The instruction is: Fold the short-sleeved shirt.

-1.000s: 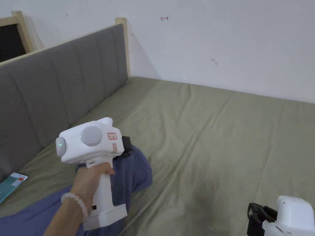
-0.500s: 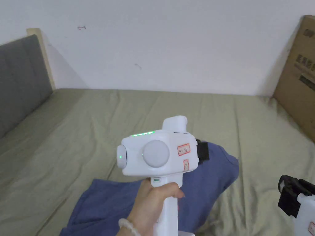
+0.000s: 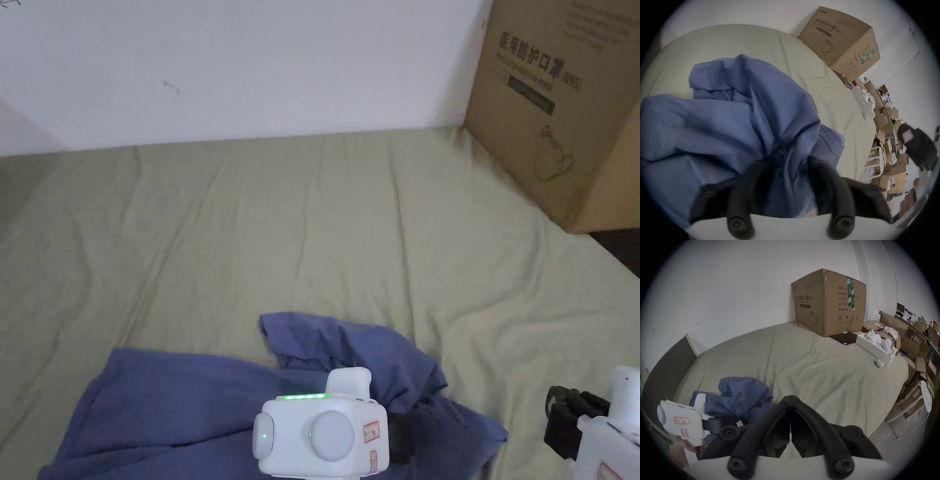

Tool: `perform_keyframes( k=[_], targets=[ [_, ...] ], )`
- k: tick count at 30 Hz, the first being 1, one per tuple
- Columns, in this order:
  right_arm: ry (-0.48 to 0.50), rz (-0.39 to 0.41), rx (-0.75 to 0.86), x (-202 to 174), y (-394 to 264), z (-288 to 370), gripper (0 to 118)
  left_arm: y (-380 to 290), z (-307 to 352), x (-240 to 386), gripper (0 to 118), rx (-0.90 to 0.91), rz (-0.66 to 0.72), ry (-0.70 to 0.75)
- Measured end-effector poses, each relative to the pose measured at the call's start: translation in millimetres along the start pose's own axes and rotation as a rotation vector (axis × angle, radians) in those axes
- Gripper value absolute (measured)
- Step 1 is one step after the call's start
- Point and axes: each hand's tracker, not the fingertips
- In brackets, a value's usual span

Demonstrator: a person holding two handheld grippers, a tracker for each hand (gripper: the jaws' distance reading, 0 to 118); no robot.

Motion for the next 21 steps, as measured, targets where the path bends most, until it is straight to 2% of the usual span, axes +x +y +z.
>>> perform_keyframes(
  k=[1, 7, 8, 9, 10, 11, 12, 17, 21],
  targets=[
    [0.012, 0.007, -0.005, -3.3, -0.7, -1.0, 0, 3.4, 6.6, -2.0, 104, 0.006, 0.017, 0.003],
    [0.065, 0.062, -0.009, -27.0, 2.3, -1.0, 0, 16.3, 69.6, -9.8, 101, 0.127, -0.025, 0.062],
    [0.074, 0.066, -0.007, -30.6, 2.8, -0.3, 0, 15.1, 82.7, -12.2, 95, 0.159, -0.046, 0.081],
    [0.083, 0.07, -0.005, -34.2, 2.9, 0.3, 0, 11.3, 94.7, -16.2, 80, 0.185, -0.048, 0.116],
    [0.093, 0.076, -0.005, -38.0, 2.7, 0.7, 0, 6.8, 104.6, -20.4, 45, 0.201, -0.041, 0.156],
    [0.101, 0.081, -0.005, -42.1, 2.1, 0.9, 0, 1.3, 112.7, -26.6, 15, 0.215, -0.036, 0.186],
    [0.109, 0.087, -0.007, -45.8, 0.8, 0.7, 0, -5.8, 117.5, -33.9, 0, 0.22, -0.011, 0.225],
    [0.146, 0.128, -0.043, -64.1, -8.0, -6.8, 0, -37.8, 128.7, -73.3, 0, 0.178, 0.058, 0.304],
    [0.167, 0.14, -0.065, -74.6, -11.0, -14.6, 0, -30.1, 137.2, -107.0, 0, 0.179, 0.115, 0.328]
  ],
)
